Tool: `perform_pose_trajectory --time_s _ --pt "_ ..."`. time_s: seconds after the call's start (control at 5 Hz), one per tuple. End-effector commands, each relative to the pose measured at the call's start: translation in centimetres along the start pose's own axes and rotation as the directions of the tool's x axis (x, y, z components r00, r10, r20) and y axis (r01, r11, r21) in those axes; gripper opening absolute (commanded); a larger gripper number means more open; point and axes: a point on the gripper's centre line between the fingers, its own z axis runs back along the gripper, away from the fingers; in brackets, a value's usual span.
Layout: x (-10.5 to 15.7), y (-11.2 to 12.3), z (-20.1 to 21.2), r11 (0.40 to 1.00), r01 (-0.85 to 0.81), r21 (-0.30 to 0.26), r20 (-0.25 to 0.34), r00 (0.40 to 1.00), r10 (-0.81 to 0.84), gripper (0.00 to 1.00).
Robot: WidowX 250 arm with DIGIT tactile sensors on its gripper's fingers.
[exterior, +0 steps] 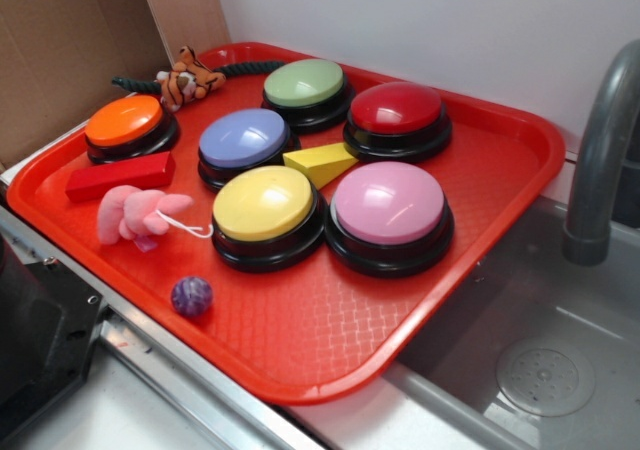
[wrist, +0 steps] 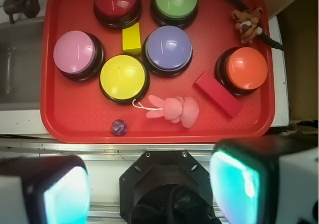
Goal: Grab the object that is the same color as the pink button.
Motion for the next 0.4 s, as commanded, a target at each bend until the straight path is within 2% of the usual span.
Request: perform_pose_trajectory --time_s 0.0,0.2 --pt "0.0 0.0 0.0 1.000 0.000 0.000 0.000 1.000 0.000 1.00" --pt "1.5 0.6 -2.9 0.997 -0.075 0.023 -0.020 0.997 0.076 1.00"
